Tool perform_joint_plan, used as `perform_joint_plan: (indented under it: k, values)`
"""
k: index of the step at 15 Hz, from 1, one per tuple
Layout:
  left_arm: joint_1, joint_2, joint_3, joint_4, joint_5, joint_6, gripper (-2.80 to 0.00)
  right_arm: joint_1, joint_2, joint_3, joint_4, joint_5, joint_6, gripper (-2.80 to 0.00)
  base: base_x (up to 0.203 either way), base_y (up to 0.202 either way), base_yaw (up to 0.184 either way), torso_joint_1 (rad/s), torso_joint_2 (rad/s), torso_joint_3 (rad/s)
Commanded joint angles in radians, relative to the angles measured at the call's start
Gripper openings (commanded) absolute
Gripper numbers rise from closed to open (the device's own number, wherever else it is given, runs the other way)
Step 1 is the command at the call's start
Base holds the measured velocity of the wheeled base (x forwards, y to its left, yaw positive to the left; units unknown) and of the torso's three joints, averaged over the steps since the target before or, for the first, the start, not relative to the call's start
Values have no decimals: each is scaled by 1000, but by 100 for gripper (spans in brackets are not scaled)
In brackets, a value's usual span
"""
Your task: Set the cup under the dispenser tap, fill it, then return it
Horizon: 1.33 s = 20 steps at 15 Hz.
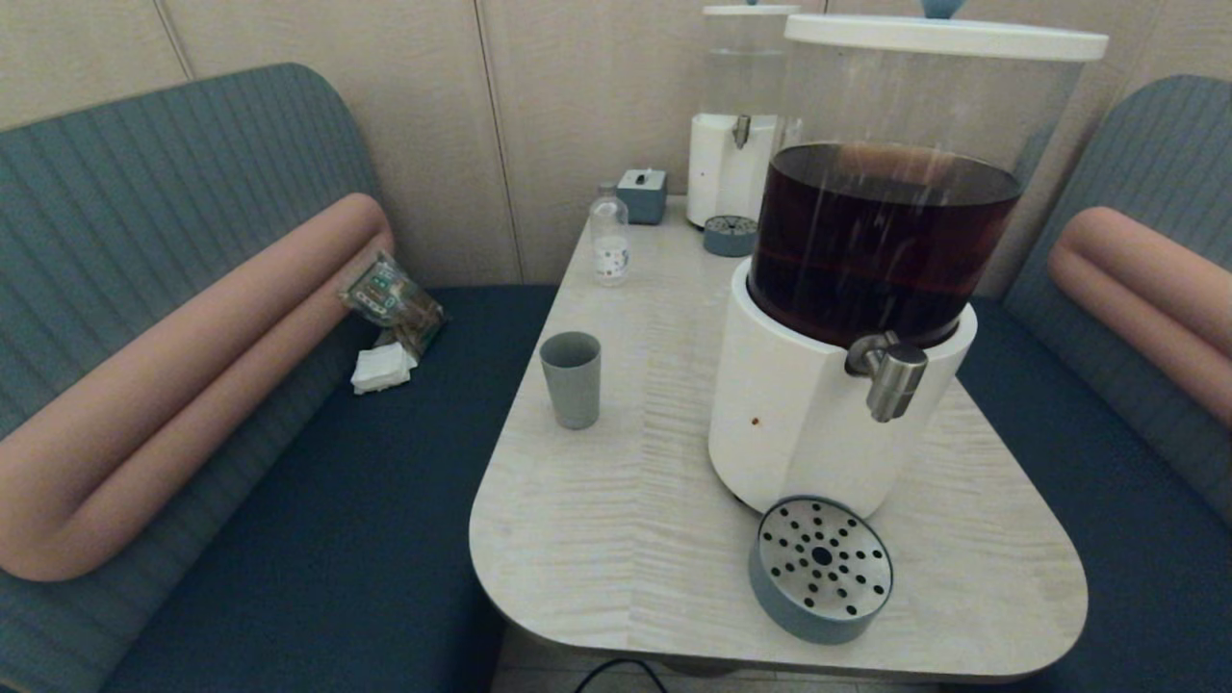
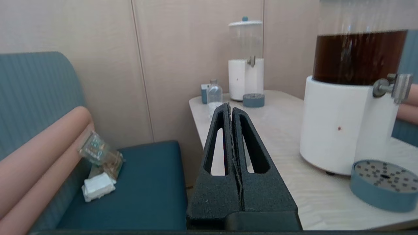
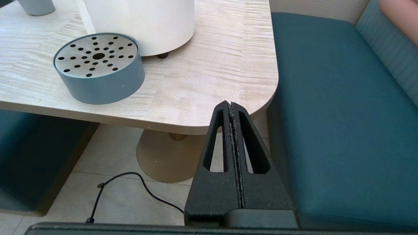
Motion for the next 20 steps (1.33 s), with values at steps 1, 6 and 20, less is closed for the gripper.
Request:
perform_joint_plan:
  k: [1,6,20]
  values:
    - [0,-25,11,9,0,1,-280,0,1,0,0,1,0,-280,0,0,0,0,0,0]
    - [-8,-93,9,85,17,22,-280,0,1,0,0,1,0,-280,0,0,0,0,0,0]
    - [-18,-265,11,618,74,106,-280,0,0,0,0,0,0,-280,0,0,0,0,0,0]
